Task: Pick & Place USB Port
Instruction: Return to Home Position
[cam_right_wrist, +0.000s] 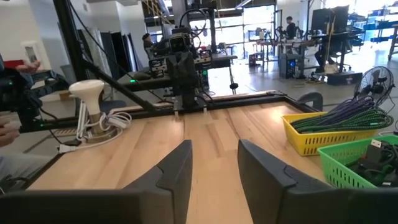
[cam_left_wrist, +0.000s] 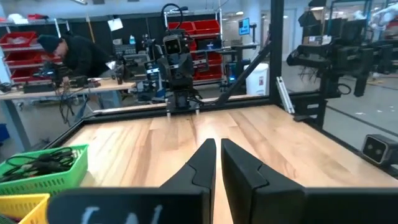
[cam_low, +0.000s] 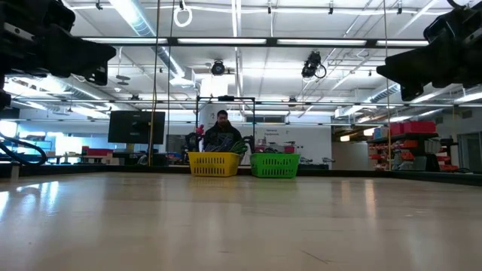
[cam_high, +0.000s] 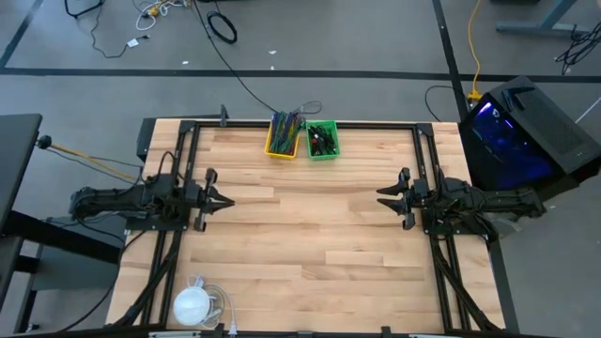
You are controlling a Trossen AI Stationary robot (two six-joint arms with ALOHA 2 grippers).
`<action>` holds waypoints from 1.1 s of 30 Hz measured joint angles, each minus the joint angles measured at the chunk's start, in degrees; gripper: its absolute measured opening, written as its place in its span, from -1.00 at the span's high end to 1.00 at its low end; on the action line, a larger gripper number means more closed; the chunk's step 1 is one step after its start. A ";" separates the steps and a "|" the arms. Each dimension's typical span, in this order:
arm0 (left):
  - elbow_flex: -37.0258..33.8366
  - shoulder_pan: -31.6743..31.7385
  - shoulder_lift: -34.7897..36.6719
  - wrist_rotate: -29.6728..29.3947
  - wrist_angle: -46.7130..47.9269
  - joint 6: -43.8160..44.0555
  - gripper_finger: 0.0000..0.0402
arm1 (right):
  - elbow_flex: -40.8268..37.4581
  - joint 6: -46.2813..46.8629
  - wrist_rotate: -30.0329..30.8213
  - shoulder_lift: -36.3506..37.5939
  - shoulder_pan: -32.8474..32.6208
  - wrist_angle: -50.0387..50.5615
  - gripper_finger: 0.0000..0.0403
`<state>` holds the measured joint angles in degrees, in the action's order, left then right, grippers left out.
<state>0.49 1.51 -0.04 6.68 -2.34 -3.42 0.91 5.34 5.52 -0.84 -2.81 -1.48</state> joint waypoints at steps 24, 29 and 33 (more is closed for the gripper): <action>-0.06 -0.14 -0.66 0.02 -3.60 -0.17 0.85 | 0.04 -0.02 0.00 0.00 0.00 0.00 0.35; -0.06 -0.14 -0.67 0.02 -3.64 -0.17 0.85 | 0.04 -0.02 0.00 0.00 0.01 0.00 0.35; -0.06 -0.14 -0.67 0.02 -3.65 -0.17 0.85 | 0.04 -0.02 0.00 0.00 0.00 0.00 0.35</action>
